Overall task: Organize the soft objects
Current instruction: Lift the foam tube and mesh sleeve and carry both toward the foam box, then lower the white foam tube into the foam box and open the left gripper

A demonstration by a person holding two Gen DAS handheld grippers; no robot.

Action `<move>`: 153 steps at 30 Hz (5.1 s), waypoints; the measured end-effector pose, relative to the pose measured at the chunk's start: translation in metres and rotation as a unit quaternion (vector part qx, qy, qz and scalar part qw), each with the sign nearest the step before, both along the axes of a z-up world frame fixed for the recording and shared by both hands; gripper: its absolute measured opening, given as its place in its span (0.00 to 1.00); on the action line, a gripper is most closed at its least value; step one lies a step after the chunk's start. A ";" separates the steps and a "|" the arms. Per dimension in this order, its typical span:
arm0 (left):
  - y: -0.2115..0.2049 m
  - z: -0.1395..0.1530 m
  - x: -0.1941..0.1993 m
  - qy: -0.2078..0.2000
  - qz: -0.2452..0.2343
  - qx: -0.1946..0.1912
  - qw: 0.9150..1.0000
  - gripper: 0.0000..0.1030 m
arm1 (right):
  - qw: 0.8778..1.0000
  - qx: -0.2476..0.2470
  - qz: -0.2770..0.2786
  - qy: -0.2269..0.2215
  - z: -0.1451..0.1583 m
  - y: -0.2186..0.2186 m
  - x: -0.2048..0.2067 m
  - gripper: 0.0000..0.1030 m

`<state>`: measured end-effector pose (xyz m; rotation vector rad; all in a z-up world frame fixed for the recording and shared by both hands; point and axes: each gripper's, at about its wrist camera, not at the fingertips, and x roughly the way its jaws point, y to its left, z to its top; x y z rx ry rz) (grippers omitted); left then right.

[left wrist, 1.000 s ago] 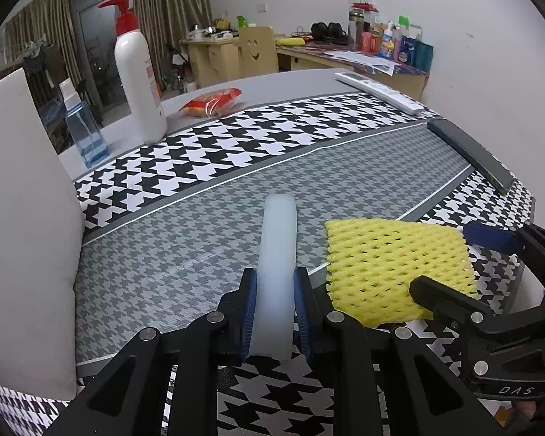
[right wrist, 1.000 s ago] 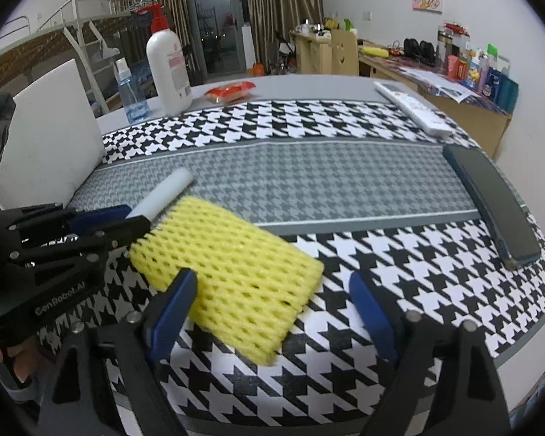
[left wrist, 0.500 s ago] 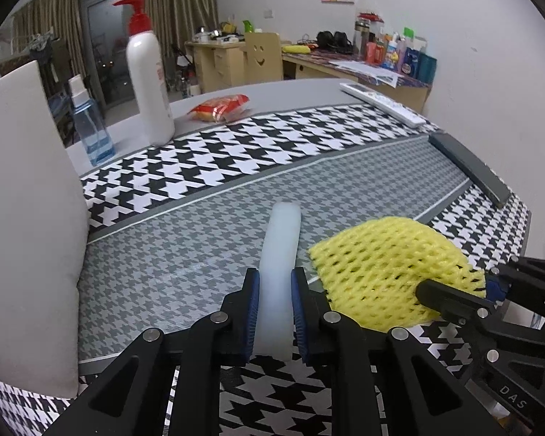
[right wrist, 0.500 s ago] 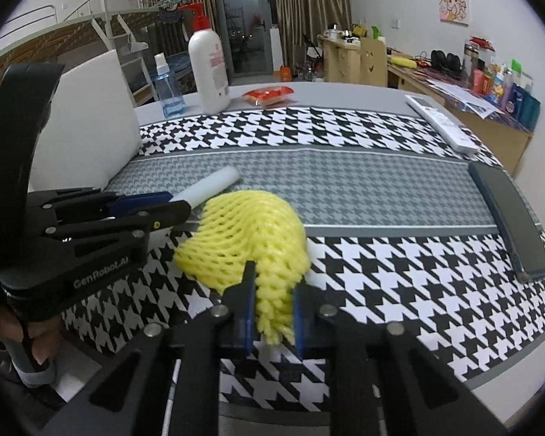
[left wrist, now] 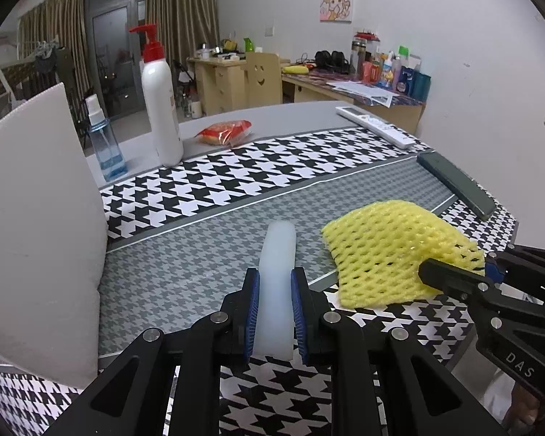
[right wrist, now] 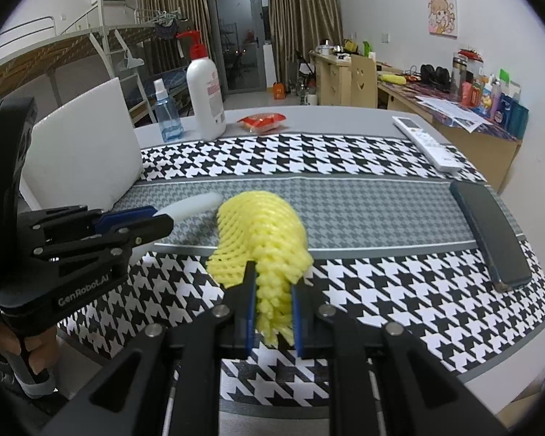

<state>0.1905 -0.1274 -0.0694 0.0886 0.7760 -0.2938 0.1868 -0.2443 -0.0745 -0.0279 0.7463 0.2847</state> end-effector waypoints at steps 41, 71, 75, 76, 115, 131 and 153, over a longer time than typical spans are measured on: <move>0.036 0.068 -0.037 -0.113 0.052 0.008 0.992 0.19 | 0.997 0.028 0.016 -0.076 0.050 0.014 -0.011 0.19; 0.054 0.109 -0.041 -0.176 0.074 0.009 0.982 0.19 | 0.988 0.044 0.041 -0.140 0.095 0.031 -0.010 0.19; 0.057 0.114 -0.041 -0.183 0.082 0.007 0.980 0.19 | 0.988 0.042 0.044 -0.143 0.097 0.033 -0.009 0.19; 0.057 0.114 -0.041 -0.184 0.084 0.008 0.979 0.19 | 0.988 0.044 0.045 -0.144 0.097 0.034 -0.008 0.19; 0.104 0.134 -0.042 -0.218 0.146 0.014 0.965 0.19 | 0.978 0.065 0.102 -0.167 0.118 0.073 0.006 0.19; 0.122 0.133 -0.041 -0.217 0.174 0.014 0.960 0.19 | 0.975 0.074 0.131 -0.162 0.123 0.099 0.013 0.19; 0.143 0.127 -0.036 -0.206 0.212 0.025 0.955 0.19 | 0.970 0.081 0.171 -0.151 0.127 0.135 0.021 0.19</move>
